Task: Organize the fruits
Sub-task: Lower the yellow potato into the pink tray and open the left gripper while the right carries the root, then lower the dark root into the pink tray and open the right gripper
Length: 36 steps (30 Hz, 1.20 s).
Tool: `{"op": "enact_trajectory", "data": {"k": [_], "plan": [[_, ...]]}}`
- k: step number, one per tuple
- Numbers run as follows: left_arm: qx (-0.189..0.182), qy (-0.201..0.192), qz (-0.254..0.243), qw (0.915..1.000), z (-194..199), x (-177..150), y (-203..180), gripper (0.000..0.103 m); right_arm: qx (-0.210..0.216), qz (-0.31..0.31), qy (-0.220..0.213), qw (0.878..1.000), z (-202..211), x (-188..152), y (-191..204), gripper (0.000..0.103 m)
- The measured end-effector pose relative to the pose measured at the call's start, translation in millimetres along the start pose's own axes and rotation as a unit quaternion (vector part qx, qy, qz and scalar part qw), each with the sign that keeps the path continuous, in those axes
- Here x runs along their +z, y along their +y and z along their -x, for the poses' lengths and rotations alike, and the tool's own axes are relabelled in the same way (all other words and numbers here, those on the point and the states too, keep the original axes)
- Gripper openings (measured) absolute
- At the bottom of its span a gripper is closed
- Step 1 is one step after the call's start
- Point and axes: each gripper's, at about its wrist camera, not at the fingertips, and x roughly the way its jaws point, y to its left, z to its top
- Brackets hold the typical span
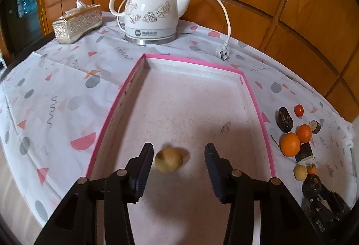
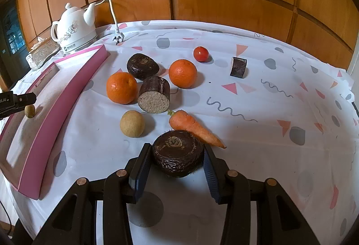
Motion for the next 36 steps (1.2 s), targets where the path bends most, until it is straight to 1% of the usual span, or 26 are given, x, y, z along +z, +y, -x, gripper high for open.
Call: {"op": "enact_trajectory", "data": {"k": [1, 3, 7, 9, 15, 17, 19, 21, 27, 33, 35, 36], "plan": [[0.004, -0.003, -0.001, 1.0, 1.9, -0.7, -0.3, 0.065, 0.0, 0.0, 0.0, 1.0, 0.0, -0.1, -0.2, 0.045], [0.01, -0.009, 0.0, 0.9999, 8.2, -3.0, -0.4, 0.077, 0.0, 0.001, 0.0, 1.0, 0.2, -0.2, -0.1, 0.045], [0.008, -0.023, -0.003, 0.9997, 20.0, -8.0, -1.6, 0.078, 0.004, -0.001, 0.0, 1.0, 3.3, -2.8, 0.1, 0.045], [0.006, -0.03, -0.005, 0.9995, 25.0, -11.4, -2.9, 0.081, 0.004, -0.003, 0.0, 1.0, 5.0, -4.1, 0.4, 0.045], [0.006, -0.043, -0.03, 0.9986, 33.7, -20.4, -14.5, 0.081, 0.013, -0.018, 0.003, 1.0, 12.2, -8.9, 1.4, 0.045], [0.002, -0.046, -0.038, 0.9982, 35.7, -23.8, -18.0, 0.081, 0.028, -0.027, 0.001, 0.999, 17.3, -8.8, 3.3, 0.045], [0.003, -0.05, -0.049, 0.9975, 36.8, -26.8, -22.1, 0.081, 0.04, -0.028, -0.01, 0.999, 25.8, -6.5, 9.7, 0.045], [-0.001, -0.047, -0.054, 0.9974, 36.6, -29.3, -23.7, 0.081, 0.062, -0.025, -0.018, 0.998, 32.7, -0.9, 18.3, 0.045], [0.001, -0.056, -0.046, 0.9974, 43.4, -32.0, -15.3, 0.081, 0.119, 0.021, -0.038, 0.992, 47.2, 20.0, 61.8, 0.045], [0.003, -0.054, -0.039, 0.9978, 45.2, -33.2, -3.3, 0.081, 0.161, 0.059, -0.034, 0.985, 43.7, 36.7, 104.2, 0.045], [0.01, -0.054, -0.038, 0.9978, 46.1, -34.6, 1.2, 0.076, 0.162, 0.079, -0.035, 0.983, 40.4, 41.0, 120.0, 0.045], [0.013, -0.053, -0.035, 0.9979, 45.9, -34.6, 4.1, 0.071, 0.164, 0.085, -0.032, 0.982, 37.6, 42.1, 125.5, 0.045]]}}
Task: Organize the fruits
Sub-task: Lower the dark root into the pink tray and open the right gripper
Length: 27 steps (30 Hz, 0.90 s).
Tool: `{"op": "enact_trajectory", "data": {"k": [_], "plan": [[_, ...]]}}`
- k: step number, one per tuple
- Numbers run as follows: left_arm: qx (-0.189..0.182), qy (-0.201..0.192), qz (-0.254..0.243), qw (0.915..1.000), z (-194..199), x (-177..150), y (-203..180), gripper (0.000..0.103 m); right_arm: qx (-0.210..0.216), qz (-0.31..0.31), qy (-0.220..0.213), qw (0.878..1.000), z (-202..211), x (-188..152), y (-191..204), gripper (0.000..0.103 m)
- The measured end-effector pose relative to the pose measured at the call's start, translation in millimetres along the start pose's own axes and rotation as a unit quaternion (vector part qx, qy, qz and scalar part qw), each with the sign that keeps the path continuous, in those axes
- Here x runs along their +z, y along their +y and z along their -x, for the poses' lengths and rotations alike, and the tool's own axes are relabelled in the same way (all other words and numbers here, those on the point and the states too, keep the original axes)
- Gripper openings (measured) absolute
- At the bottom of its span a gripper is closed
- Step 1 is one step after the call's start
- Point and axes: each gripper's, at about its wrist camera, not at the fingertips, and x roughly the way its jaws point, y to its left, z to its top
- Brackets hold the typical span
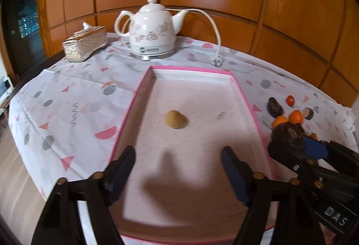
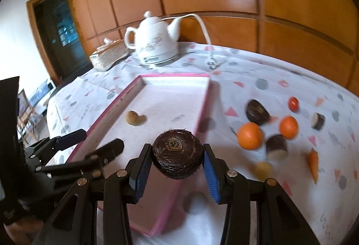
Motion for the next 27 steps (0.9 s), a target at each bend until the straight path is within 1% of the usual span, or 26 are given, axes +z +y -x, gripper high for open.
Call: {"op": "enact_trajectory", "data": {"k": [2, 5, 7, 8, 11, 15, 20, 27], "plan": [[-0.001, 0.004, 0.011, 0.9999, -1.2, 0.2, 7.8, 0.07, 0.008, 0.0, 0.01, 1.0, -9.8, 4.1, 4.8, 0.045], [0.01, 0.001, 0.02, 0.9997, -1.2, 0.3, 16.6, 0.07, 0.011, 0.007, 0.014, 1.0, -20.3, 10.0, 10.1, 0.046], [0.01, 0.001, 0.027, 0.9996, -1.1, 0.9, 20.6, 0.07, 0.019, -0.004, 0.023, 1.0, -27.9, 12.6, 10.4, 0.046], [0.009, 0.001, 0.029, 0.9995, -0.6, 1.0, 22.0, 0.07, 0.016, -0.006, 0.022, 1.0, -29.2, 13.0, 11.0, 0.046], [0.005, -0.001, 0.03, 0.9995, 0.8, 1.5, 21.8, 0.07, 0.014, -0.01, 0.018, 1.0, -25.6, 11.5, 10.7, 0.046], [-0.009, -0.006, 0.022, 0.9997, 5.0, 1.8, 14.7, 0.07, 0.004, -0.018, 0.007, 1.0, -16.0, 8.3, 7.4, 0.046], [-0.022, -0.009, 0.003, 0.9997, 8.4, 3.2, 2.7, 0.07, -0.022, -0.035, -0.011, 0.999, 0.5, 2.4, -2.8, 0.046], [-0.041, -0.006, -0.02, 0.9989, 9.9, 2.3, -16.6, 0.07, -0.053, -0.063, -0.023, 0.996, 20.1, -8.7, -24.5, 0.046]]}}
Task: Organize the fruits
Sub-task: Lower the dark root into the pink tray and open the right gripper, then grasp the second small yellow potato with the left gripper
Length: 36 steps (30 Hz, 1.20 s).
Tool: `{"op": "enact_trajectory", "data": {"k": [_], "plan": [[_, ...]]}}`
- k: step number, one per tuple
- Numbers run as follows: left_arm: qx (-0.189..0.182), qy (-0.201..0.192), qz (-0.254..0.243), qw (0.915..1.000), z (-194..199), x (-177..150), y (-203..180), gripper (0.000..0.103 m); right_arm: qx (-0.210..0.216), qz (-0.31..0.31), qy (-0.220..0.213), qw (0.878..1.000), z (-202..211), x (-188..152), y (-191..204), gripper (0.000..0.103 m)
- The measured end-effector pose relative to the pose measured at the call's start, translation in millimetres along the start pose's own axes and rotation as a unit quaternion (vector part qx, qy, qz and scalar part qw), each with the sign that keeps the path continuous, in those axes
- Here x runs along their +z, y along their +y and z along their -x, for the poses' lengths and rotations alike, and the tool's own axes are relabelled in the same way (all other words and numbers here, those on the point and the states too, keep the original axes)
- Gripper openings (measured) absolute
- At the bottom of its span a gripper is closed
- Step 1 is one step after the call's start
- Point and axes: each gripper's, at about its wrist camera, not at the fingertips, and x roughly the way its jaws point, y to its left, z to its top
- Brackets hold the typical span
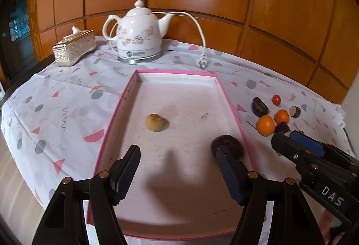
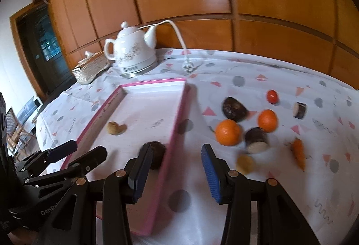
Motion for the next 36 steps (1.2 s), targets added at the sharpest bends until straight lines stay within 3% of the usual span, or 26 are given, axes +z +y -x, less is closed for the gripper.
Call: {"op": "enact_trajectory", "data": {"k": [15, 19, 24, 36], "plan": [[-0.087, 0.011, -0.079, 0.993, -2.6, 1.5, -65.1, 0.07, -0.099, -0.087, -0.004, 0.991, 29.4, -24.2, -83.1, 0.046], [-0.112, 0.025, -0.099, 0.9885, -7.2, 2.0, -83.1, 0.059, -0.118, -0.105, 0.001, 0.987, 33.4, -31.6, -102.2, 0.046], [-0.142, 0.047, -0.117, 0.9819, -18.2, 2.5, -106.6, 0.05, -0.132, -0.12, 0.003, 0.984, 37.5, -37.3, -118.1, 0.046], [-0.155, 0.086, -0.139, 0.9742, -63.0, -1.3, -160.4, 0.048, -0.133, -0.138, 0.012, 0.981, 27.6, -27.7, -152.7, 0.046]]}}
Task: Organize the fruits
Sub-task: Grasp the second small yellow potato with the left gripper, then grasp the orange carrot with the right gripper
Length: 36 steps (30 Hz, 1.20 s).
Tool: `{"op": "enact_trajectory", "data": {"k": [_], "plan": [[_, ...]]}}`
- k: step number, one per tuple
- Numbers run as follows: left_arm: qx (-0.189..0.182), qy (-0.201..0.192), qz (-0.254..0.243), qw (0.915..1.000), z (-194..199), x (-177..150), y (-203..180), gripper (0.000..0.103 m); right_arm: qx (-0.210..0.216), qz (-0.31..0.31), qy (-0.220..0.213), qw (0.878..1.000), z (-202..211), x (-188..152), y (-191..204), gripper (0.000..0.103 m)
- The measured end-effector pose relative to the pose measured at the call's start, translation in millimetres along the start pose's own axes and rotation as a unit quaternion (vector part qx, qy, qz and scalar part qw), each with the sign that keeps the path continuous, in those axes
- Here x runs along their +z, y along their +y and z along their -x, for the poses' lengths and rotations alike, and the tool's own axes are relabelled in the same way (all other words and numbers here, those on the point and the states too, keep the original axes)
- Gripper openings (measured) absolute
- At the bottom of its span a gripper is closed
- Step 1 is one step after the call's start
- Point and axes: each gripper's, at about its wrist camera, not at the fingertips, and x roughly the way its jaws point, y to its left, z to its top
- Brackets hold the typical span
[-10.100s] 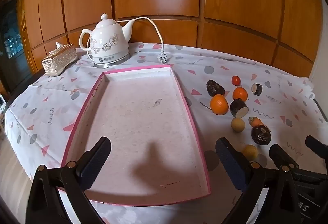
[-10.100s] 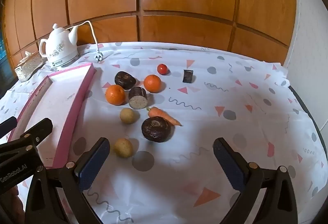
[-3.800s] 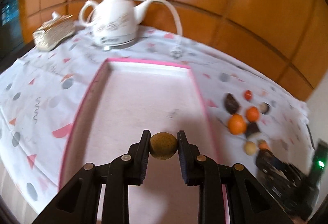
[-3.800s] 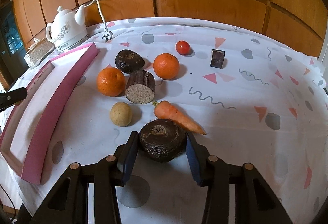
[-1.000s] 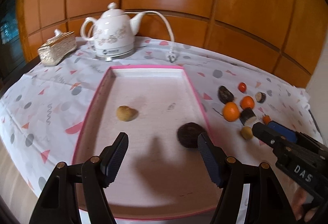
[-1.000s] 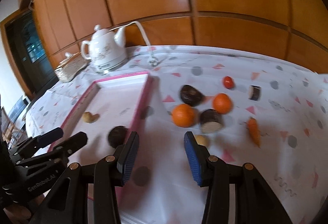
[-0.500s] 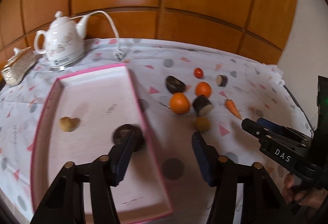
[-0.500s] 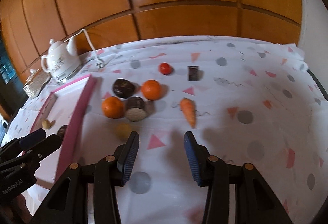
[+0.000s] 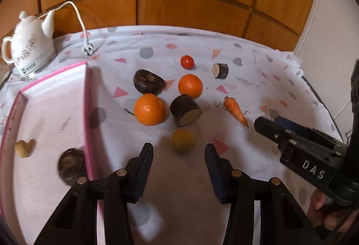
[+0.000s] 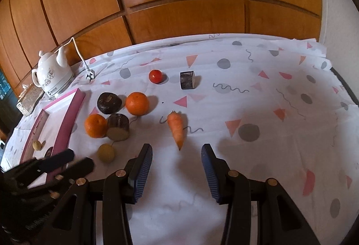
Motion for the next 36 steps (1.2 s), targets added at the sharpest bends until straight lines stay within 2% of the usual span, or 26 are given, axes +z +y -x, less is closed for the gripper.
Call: {"op": "enact_trajectory", "data": {"k": [7, 9, 14, 18, 19, 20, 21, 28, 36], "plan": [[0.006, 0.017, 0.014, 0.9997, -28.5, 1.1, -0.5, 0.046, 0.01, 0.022, 0.021, 0.999, -27.5, 15.0, -3.4, 0.046], [0.007, 0.013, 0.013, 0.9998, -31.4, 1.7, -0.4, 0.046, 0.009, 0.031, 0.029, 0.999, -37.3, 18.3, -2.4, 0.041], [0.002, 0.004, 0.028, 0.9996, -35.7, 4.7, 4.0, 0.045, 0.014, 0.042, 0.045, 0.998, -56.5, 23.1, 0.7, 0.04], [-0.002, -0.002, 0.026, 0.9997, -37.1, 4.0, 4.9, 0.045, 0.002, 0.053, 0.056, 0.997, -68.0, 23.0, 3.4, 0.021], [-0.004, -0.004, 0.027, 0.9996, -36.4, 3.7, 6.2, 0.04, -0.001, 0.059, 0.054, 0.997, -67.9, 22.3, 4.7, 0.018], [-0.006, -0.006, 0.031, 0.9995, -35.6, 3.5, 7.9, 0.031, -0.002, 0.063, 0.053, 0.997, -66.9, 21.8, 5.5, 0.018], [-0.014, -0.006, 0.037, 0.9992, -35.1, 3.2, 10.7, 0.027, -0.005, 0.065, 0.053, 0.996, -65.0, 20.8, 5.9, 0.018], [-0.033, -0.005, 0.045, 0.9984, -30.0, -0.3, 12.3, 0.027, -0.004, 0.06, 0.042, 0.997, -44.5, 0.0, 3.8, 0.018], [-0.022, -0.003, 0.027, 0.9994, -28.8, -4.0, 7.0, 0.027, -0.001, 0.059, 0.033, 0.998, -41.8, -6.3, 4.5, 0.018]]}}
